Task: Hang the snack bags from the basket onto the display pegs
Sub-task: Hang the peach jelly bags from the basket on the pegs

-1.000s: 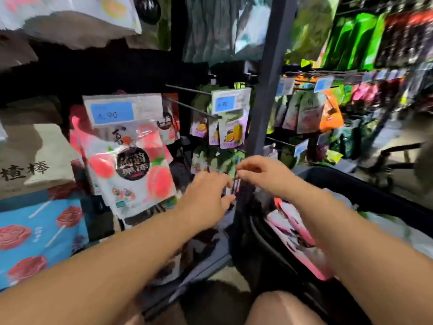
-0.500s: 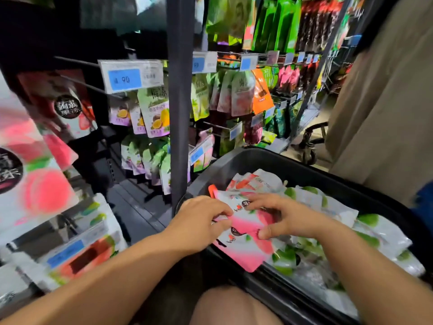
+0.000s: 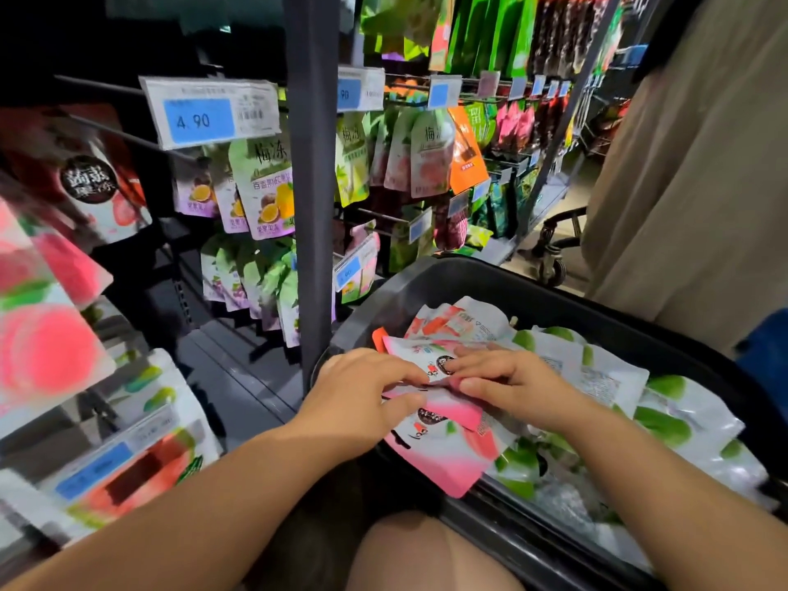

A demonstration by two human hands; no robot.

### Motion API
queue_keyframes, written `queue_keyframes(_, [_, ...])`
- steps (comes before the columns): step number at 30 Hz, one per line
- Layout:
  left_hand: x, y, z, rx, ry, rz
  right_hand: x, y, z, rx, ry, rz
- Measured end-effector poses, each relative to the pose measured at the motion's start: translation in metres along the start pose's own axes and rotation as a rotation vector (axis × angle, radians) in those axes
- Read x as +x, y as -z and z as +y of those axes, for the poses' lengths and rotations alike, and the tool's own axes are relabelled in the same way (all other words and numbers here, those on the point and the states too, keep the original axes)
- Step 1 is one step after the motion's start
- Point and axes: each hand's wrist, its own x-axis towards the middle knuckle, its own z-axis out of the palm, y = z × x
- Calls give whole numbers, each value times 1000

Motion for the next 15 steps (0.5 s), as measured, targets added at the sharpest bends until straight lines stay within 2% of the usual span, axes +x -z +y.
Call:
queue_keyframes(5, [-2, 1, 4, -92, 50, 5, 0, -5, -5, -45, -83, 81])
queue_keyframes(9, [-1, 8, 5, -229, 87, 38, 1, 2, -18, -48, -18, 339])
queue_keyframes(15, [1, 28, 14, -383, 88, 196, -3, 16, -46, 214, 67, 580])
